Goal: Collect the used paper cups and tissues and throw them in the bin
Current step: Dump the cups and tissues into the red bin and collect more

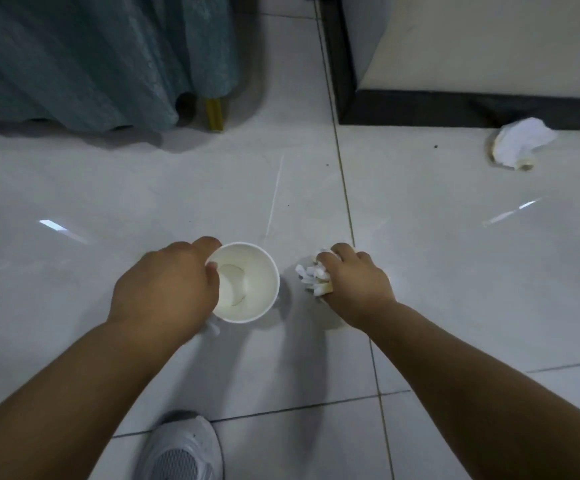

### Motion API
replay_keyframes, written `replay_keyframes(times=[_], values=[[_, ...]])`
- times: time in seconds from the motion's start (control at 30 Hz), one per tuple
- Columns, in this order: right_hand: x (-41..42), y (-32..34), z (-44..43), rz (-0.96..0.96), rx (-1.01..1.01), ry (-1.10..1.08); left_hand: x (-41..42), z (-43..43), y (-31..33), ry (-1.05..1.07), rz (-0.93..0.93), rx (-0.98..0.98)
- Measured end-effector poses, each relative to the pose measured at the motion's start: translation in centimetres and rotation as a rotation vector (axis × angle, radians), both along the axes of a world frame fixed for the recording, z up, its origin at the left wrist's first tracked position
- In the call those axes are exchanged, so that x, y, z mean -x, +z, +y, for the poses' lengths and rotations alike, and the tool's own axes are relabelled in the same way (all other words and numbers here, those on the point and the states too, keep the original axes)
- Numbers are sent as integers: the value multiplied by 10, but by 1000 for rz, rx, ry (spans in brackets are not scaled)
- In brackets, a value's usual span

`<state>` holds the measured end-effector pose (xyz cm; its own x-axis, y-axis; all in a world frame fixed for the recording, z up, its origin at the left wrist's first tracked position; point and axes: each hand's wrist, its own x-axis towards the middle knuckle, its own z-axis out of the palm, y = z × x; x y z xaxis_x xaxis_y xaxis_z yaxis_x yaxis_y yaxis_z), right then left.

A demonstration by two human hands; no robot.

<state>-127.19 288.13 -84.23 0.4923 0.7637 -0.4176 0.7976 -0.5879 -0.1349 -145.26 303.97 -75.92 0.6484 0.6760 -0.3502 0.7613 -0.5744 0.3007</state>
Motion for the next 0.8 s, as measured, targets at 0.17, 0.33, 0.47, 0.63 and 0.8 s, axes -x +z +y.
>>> replay_keyframes(times=[0.17, 0.33, 0.47, 0.63, 0.8], values=[[9, 73, -40, 41, -120, -174, -4, -24, 48, -52, 19, 88], [15, 177, -86, 68, -173, -333, -11, -46, 142, -119, 13, 144], [26, 269, -119, 99, -234, -506, -16, -62, 236, -105, -18, 196], [45, 373, -154, 122, -304, -643, -9, -91, 343, -87, -40, 251], [55, 433, -183, 116, -336, -689, 4, -118, 401, -50, -66, 304]])
